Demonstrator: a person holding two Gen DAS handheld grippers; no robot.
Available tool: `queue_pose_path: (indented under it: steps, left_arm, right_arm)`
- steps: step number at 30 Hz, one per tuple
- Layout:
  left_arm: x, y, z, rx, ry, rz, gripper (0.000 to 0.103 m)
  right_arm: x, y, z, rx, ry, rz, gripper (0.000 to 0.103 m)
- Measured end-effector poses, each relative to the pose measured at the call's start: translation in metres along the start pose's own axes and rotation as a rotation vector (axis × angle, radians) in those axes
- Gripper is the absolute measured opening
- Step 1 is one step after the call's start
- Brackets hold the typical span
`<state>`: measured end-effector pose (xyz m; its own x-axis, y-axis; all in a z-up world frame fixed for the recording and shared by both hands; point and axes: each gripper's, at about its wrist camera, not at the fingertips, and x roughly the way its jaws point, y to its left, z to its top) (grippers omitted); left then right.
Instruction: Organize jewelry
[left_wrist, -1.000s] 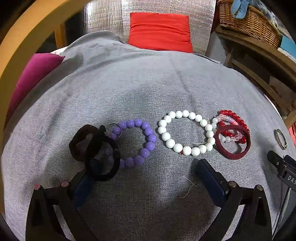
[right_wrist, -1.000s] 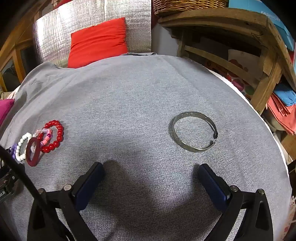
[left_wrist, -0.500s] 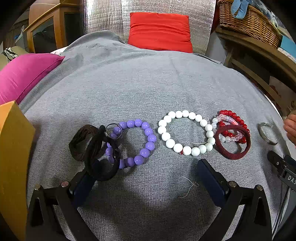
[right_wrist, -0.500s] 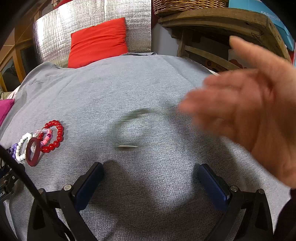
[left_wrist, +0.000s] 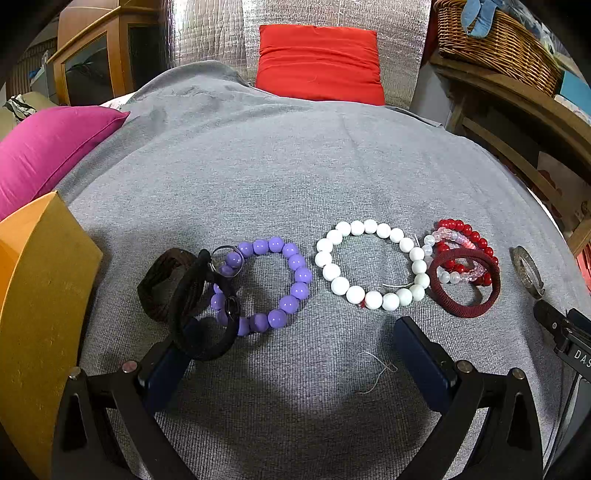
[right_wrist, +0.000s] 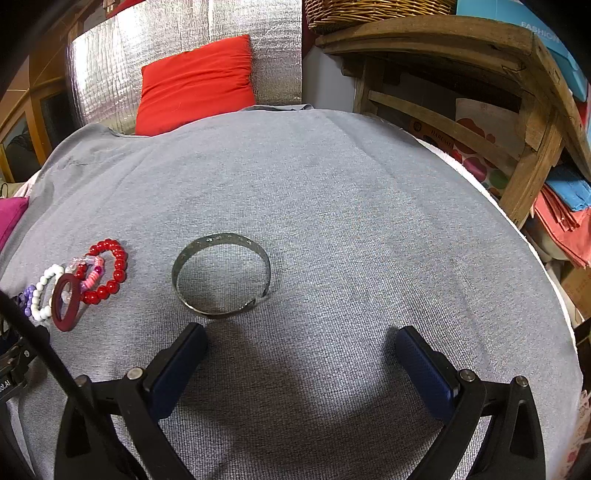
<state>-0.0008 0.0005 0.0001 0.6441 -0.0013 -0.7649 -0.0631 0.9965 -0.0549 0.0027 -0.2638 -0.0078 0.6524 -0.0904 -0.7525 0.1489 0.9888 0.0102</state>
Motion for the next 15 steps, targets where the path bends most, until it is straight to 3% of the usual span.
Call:
queue_pose_path:
  steps: [11,15]
  left_arm:
    - [0.000,-0.003,0.001,-0.028,0.011,0.020,0.103]
    - [-0.013,-0.008,-0.003,-0.019,0.156,0.004,0.103]
  right_arm:
    - [-0.010,-0.006,-0.007,0.019,0.022,0.009,0.103]
    - [-0.022,-0.009,-0.019,-0.006,0.046,0.048,0.103]
